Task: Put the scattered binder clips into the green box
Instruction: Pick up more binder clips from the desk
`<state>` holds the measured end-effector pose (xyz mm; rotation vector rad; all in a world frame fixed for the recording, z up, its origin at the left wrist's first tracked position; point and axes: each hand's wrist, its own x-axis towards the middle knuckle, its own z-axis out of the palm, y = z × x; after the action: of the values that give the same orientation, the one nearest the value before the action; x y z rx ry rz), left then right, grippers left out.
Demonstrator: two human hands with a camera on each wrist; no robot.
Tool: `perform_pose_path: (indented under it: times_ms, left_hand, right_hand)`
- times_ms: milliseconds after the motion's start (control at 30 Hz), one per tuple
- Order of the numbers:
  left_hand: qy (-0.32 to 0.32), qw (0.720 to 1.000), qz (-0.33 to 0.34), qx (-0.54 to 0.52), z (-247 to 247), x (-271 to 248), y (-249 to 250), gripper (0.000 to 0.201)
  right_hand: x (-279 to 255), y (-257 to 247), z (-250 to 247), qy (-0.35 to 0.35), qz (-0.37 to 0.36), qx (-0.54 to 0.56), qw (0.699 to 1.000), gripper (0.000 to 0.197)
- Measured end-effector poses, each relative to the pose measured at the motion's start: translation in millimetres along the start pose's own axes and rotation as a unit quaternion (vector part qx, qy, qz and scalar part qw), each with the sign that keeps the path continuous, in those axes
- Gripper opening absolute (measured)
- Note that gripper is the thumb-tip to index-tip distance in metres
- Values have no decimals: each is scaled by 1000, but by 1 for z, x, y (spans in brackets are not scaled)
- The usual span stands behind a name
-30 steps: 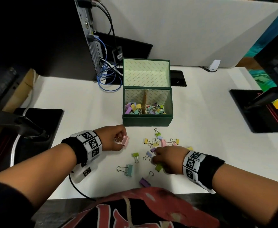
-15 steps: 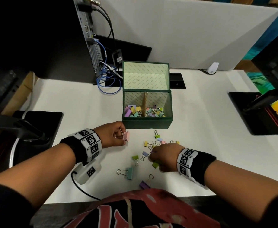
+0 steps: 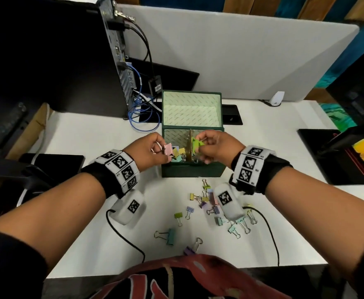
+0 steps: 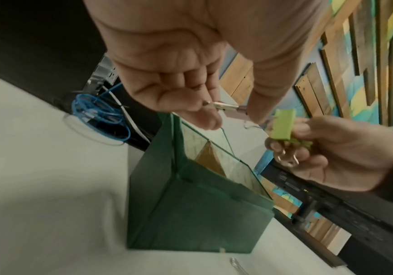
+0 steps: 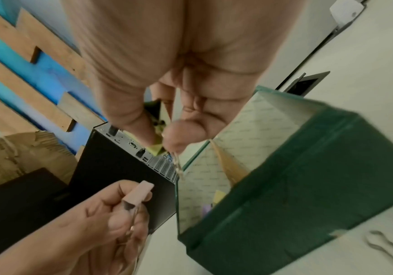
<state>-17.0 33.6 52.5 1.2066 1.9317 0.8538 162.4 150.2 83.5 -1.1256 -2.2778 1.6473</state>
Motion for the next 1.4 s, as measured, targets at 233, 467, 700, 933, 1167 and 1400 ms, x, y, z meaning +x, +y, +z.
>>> perform_pose_path:
  times_ms: [233, 467, 700, 933, 1167, 1400]
  left_hand:
    - [36, 996, -5, 86, 4, 18, 8, 32]
    - [32, 991, 14, 131, 8, 22, 7, 36]
    - [26, 991, 69, 114, 7, 13, 5, 39]
    - [-161, 957, 116, 213, 31, -20, -2, 23]
    - [-354, 857, 98, 362, 70, -51, -24, 45]
    - [-371, 833, 117, 393, 88, -62, -36, 52]
  right_hand:
    - [27, -13, 14, 16, 14, -55, 998, 52]
    - [7, 5, 11, 17, -27, -147, 989, 38]
    - [-32, 41, 3, -69, -48, -260, 962, 27]
    - [-58, 68, 19, -220, -66, -387, 893, 23]
    - [-66, 88, 45, -340, -86, -410, 842, 32]
    - [-66, 96, 67, -364, -121, -455, 804, 39]
